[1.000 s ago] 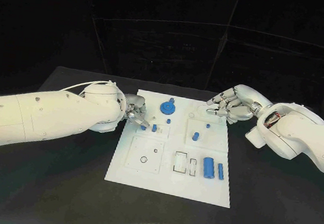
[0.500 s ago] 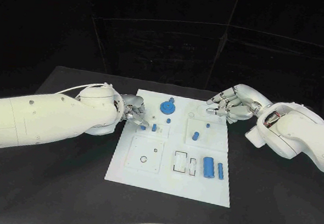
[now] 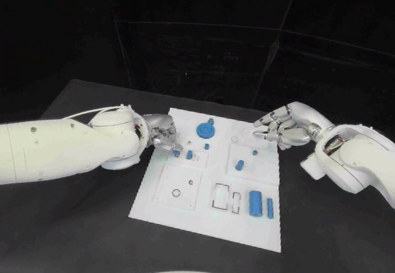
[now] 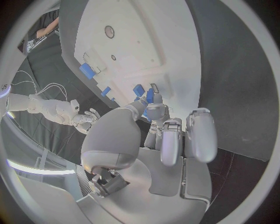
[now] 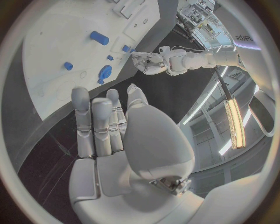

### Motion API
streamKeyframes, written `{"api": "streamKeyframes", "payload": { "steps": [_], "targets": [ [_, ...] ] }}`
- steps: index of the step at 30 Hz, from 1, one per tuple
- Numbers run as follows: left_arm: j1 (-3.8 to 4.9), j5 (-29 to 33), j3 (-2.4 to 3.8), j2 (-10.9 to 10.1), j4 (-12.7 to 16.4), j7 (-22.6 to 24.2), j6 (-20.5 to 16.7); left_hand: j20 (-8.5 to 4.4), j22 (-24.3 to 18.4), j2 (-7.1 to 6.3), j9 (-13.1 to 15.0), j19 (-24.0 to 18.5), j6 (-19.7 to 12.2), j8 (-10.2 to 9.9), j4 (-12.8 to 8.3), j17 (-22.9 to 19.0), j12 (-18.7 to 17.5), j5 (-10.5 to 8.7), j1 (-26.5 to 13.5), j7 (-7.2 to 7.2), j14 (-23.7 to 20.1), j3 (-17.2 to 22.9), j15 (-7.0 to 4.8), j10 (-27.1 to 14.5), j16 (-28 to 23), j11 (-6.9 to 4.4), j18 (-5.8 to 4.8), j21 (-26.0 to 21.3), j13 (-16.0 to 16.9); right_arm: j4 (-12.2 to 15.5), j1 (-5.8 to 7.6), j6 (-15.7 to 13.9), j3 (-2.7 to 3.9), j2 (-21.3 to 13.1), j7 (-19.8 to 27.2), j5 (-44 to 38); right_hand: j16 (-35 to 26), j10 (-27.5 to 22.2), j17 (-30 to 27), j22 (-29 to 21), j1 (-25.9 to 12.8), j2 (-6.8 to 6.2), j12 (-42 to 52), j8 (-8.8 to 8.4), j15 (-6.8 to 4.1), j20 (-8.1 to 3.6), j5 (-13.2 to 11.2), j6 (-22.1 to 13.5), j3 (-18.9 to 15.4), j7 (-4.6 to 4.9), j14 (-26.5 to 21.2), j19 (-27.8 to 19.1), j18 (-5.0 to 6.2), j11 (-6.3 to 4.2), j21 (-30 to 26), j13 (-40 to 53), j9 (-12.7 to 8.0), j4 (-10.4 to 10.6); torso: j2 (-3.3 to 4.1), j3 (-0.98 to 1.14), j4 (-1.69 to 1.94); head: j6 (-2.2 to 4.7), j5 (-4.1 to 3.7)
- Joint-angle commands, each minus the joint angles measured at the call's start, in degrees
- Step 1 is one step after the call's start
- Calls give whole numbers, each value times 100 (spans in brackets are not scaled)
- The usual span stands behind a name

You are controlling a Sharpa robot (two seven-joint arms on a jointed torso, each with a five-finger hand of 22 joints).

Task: Assemble the parts on the task board

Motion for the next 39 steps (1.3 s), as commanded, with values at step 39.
{"api": "streamKeyframes", "payload": {
  "steps": [39],
  "targets": [
    [-167,-151,1,153,-247,156,-23,-1,-21,-298,32,39,46,21,-211,1509,-17,36,-491,-57,583,611,-40,61,19,-12,-88,0,-37,-25,9,78,2,25,61,13,-57,-16,-2,-28,-8,32,9,43,-1,10,27,-39,-15,5,50,-2,98,15,-61,-14,-1,28,5,3,-13,-15,-16]
  ]
}}
